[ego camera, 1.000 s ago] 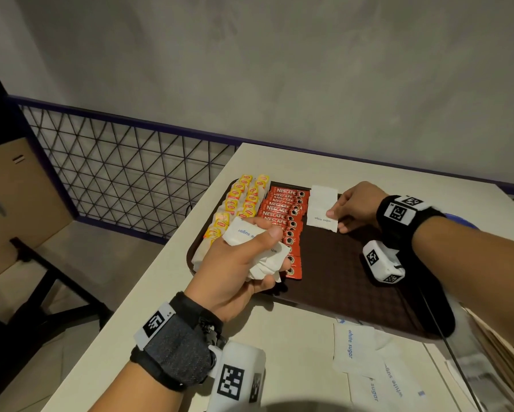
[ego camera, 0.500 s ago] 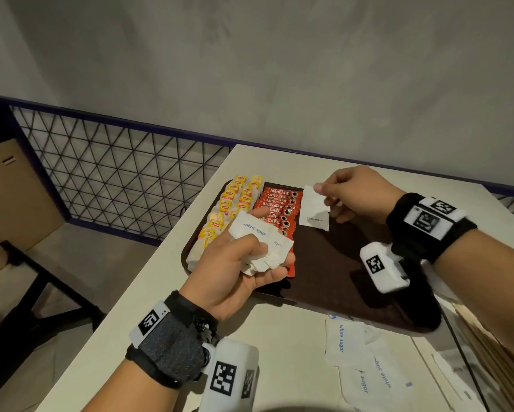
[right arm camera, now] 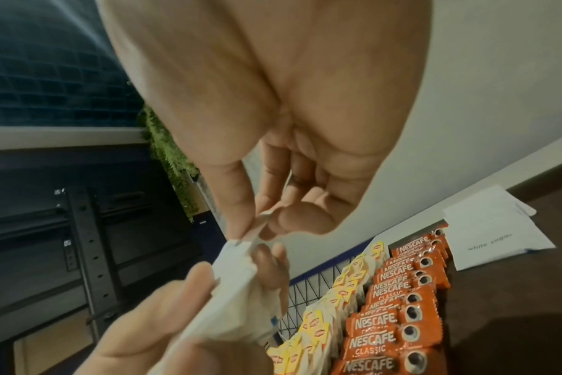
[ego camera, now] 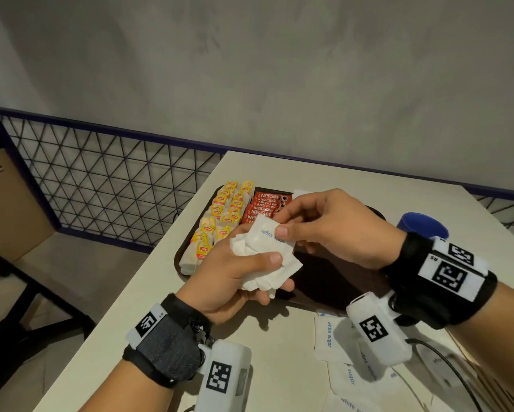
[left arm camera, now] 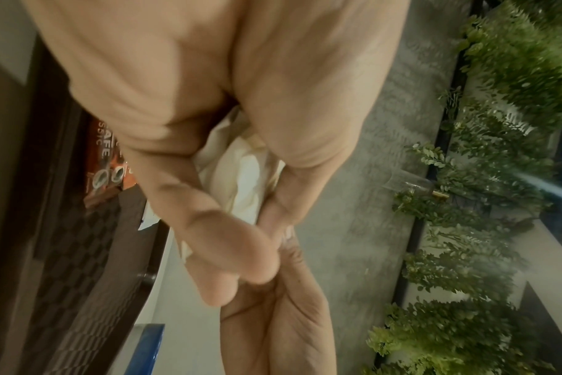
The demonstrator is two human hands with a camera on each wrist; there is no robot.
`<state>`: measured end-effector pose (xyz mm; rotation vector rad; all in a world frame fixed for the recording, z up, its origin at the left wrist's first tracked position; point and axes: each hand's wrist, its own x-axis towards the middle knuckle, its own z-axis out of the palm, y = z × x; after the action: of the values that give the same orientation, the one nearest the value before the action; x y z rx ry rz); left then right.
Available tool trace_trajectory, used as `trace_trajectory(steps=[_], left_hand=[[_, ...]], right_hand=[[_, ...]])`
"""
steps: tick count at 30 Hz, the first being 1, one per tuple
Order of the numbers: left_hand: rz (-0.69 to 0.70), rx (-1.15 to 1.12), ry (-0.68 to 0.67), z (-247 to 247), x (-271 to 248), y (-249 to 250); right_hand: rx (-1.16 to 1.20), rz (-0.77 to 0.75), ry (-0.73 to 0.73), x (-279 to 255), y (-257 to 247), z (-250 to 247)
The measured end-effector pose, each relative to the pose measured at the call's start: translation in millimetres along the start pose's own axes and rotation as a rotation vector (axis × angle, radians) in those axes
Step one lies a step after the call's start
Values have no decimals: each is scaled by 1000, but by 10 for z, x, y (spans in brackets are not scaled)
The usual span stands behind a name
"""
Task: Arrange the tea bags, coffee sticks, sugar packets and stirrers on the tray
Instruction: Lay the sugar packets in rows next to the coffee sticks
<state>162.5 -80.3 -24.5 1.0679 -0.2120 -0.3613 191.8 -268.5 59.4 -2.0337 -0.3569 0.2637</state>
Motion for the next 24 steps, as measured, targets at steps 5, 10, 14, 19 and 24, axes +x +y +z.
trace_trajectory(steps=[5, 10, 14, 19, 24], left_hand=[[1, -45, 18, -4, -20, 23], [23, -71, 58, -29, 6, -3], [30, -4, 168, -44, 20, -23], [37, 17, 160, -20, 3, -11], [37, -117, 180, -11, -1, 28]], right_hand=[[237, 98, -6, -31, -1, -81], [194, 137, -132, -66, 71, -43], [-70, 110, -153, -74, 85, -7], [-99, 51, -21, -64, 55, -15], [240, 120, 18, -50, 39, -82]])
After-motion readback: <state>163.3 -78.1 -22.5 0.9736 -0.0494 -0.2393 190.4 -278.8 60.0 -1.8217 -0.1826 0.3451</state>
